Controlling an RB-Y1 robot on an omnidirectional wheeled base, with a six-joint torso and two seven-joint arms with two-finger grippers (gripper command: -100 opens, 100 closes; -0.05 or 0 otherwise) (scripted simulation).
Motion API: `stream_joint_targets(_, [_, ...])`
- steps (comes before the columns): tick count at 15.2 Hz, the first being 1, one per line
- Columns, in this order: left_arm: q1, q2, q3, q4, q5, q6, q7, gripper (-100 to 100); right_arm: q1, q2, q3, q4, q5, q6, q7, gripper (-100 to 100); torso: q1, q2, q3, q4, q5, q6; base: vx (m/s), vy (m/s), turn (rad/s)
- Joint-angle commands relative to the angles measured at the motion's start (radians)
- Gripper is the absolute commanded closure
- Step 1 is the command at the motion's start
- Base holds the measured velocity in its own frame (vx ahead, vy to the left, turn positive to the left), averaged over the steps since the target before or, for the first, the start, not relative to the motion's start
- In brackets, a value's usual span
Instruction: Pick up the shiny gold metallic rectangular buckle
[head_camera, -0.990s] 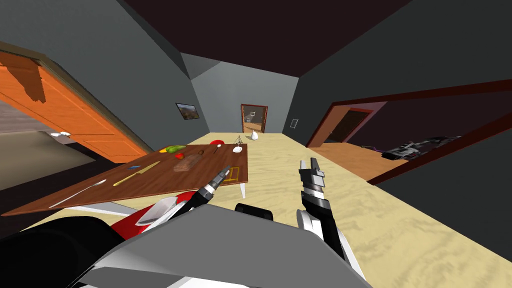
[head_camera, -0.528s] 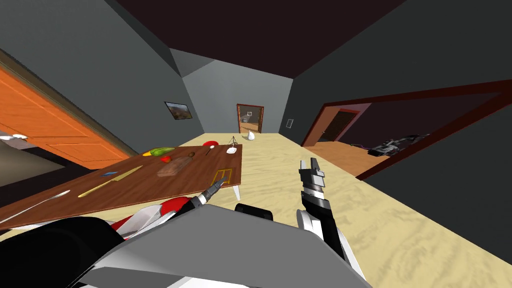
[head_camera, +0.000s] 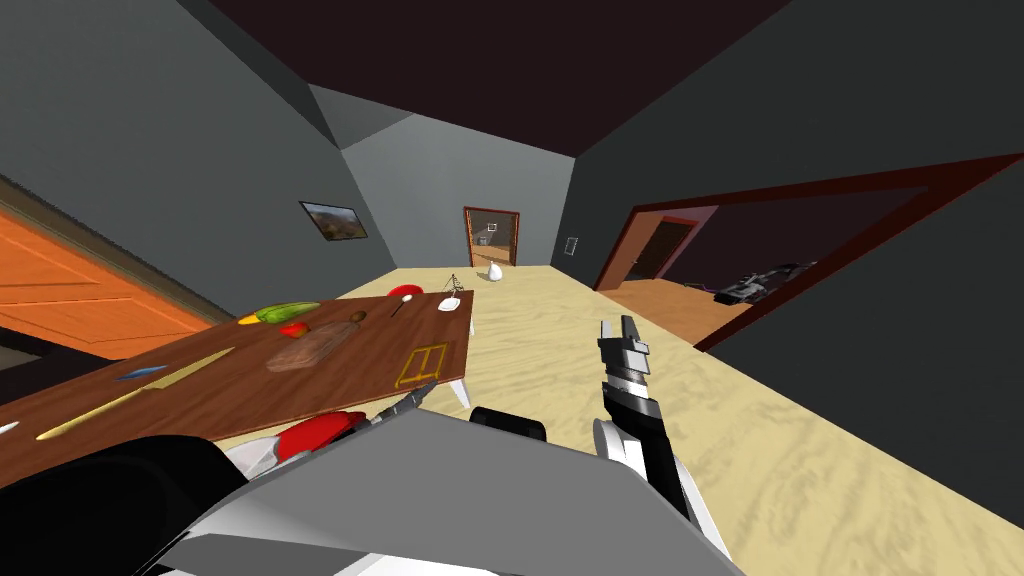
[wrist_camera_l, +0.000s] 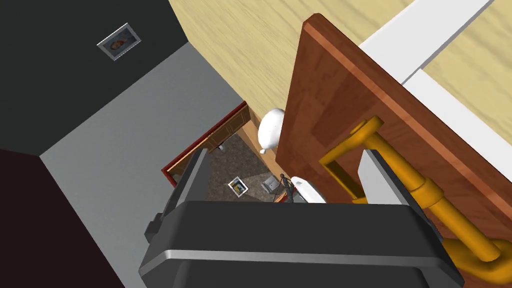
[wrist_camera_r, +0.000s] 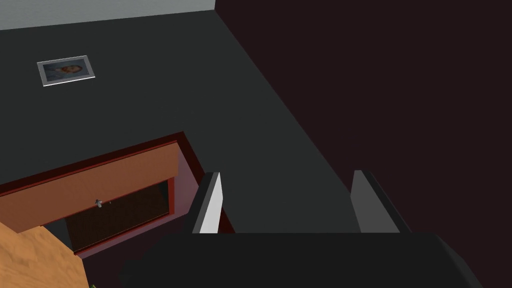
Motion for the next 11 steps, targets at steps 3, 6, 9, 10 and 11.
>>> stream_joint_targets(3, [0.045,0.073,-0.028,0.074,0.018,0.016,-0.012,-100,0.000,0.000,0.000,0.000,0.000,0.000,0.000,0,-0.001,-0.001,-0.001,0.000,-0.001,0.000,0.117,-0.103,-0.108])
stream_joint_targets(6, [0.064,0.109,-0.046,0.109,0.027,0.023,-0.017,-100,0.000,0.000,0.000,0.000,0.000,0.000,0.000,0,0.001,-0.001,0.000,0.000,0.000,0.000,0.099,-0.071,-0.075])
stream_joint_targets(9, [0.081,0.144,-0.063,0.155,0.036,0.030,-0.023,-100,0.000,0.000,0.000,0.000,0.000,0.000,0.000,0,0.002,0.001,0.000,0.000,0.000,0.000,0.084,-0.055,-0.061])
stream_joint_targets(10, [0.098,0.174,-0.081,0.194,0.045,0.037,-0.028,-100,0.000,0.000,0.000,0.000,0.000,0.000,0.000,0,0.002,0.001,0.000,0.000,0.000,0.000,0.121,-0.078,-0.150])
stream_joint_targets(11, [0.098,0.176,-0.081,0.194,0.045,0.037,-0.028,-100,0.000,0.000,0.000,0.000,0.000,0.000,0.000,0,0.002,-0.001,0.000,0.000,0.000,0.000,0.126,-0.069,-0.095])
